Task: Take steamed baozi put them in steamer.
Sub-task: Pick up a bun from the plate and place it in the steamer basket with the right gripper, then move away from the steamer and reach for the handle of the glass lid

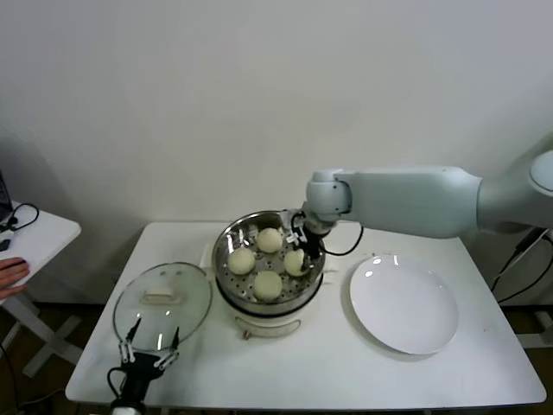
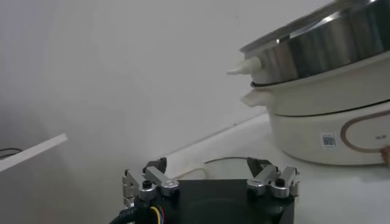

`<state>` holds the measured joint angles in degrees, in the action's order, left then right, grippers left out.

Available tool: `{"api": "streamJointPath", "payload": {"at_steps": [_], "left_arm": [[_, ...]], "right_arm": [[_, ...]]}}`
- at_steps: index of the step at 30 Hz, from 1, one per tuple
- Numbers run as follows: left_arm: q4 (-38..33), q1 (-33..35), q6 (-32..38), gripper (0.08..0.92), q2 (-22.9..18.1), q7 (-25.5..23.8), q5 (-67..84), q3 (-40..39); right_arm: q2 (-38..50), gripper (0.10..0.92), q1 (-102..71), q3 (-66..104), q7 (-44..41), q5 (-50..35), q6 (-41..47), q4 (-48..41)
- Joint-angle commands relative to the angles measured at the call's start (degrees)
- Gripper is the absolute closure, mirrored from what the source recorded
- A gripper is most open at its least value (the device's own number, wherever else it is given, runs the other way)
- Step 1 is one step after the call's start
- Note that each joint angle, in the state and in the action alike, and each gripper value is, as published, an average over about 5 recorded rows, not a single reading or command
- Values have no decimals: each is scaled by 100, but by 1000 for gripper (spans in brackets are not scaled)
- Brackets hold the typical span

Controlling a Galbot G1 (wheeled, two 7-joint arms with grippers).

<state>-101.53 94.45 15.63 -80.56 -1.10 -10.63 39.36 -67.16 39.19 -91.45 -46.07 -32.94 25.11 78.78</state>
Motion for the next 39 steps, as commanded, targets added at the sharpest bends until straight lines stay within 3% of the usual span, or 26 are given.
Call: {"api": "streamJointPath", "payload": {"at_steps": [1,7,12,18,24,31,39], "left_arm": [[-21,8,-3,177,9,0,8,22],[-57,26,-2,177,16,-1,12,61],[-118,48,-18,177,24,-3,16,85],[-183,42,19,177,29,34,178,87],[-232,18,-3,177,42,34,194,64],[-321,36,-33,177,36,46,184,40],[-333,13,-5,177,11,83,184,-50]], "right_arm": [[-9,400,-207,123,131,203,-78,-108],[295,248,206,174,27,-230,-130,98],[940,205,648,453,-55,-557,-159,409],[2298,203,-36,1792,1276,-814,120,1319],[3267,203,-2005,3881,2921,-663,33,2029],[3641,203,-4847,6639,4403,-589,-139,2641],[3348,203,-8920,10096,4913,-255,-1096,3279]]}}
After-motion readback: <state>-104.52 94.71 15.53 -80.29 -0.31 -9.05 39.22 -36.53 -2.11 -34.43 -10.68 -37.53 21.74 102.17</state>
